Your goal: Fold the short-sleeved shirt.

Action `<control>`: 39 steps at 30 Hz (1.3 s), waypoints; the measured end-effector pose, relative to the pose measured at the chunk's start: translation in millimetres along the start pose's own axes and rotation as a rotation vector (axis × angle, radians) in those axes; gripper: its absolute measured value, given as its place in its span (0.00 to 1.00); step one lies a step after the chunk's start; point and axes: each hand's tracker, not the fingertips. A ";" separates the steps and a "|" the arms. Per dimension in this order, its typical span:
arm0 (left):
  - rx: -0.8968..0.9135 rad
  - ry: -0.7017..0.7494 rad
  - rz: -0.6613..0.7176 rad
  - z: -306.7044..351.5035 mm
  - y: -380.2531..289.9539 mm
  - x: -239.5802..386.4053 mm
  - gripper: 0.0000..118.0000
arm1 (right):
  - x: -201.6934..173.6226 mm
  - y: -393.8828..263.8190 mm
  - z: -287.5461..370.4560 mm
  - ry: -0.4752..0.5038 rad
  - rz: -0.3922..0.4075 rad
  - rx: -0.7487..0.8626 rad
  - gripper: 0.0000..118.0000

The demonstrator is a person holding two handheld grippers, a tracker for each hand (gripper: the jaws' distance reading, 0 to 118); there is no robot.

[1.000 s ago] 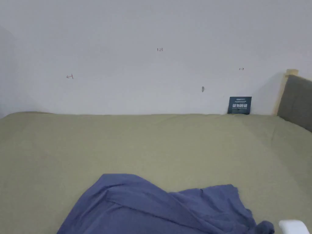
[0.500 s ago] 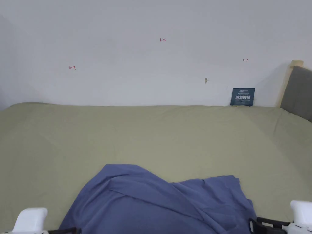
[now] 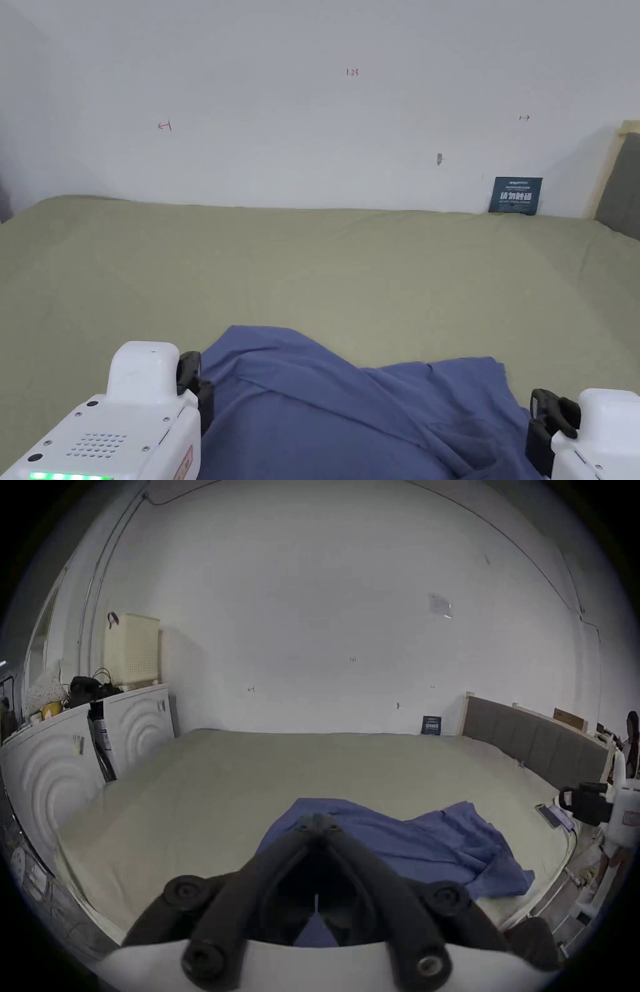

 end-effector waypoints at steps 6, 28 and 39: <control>-0.075 -0.032 0.017 -19.9 9.5 -2.6 0.00 | 0.0 -1.7 -13.2 0.030 -0.036 -0.034 0.01; -0.607 -0.097 -0.022 -403.3 14.7 -1.9 0.99 | 21.2 -65.0 -117.2 0.068 -0.015 -0.266 0.01; -0.717 -0.129 -0.124 -396.9 2.3 15.3 0.03 | 51.9 -66.4 -126.6 0.021 -0.069 -0.352 0.01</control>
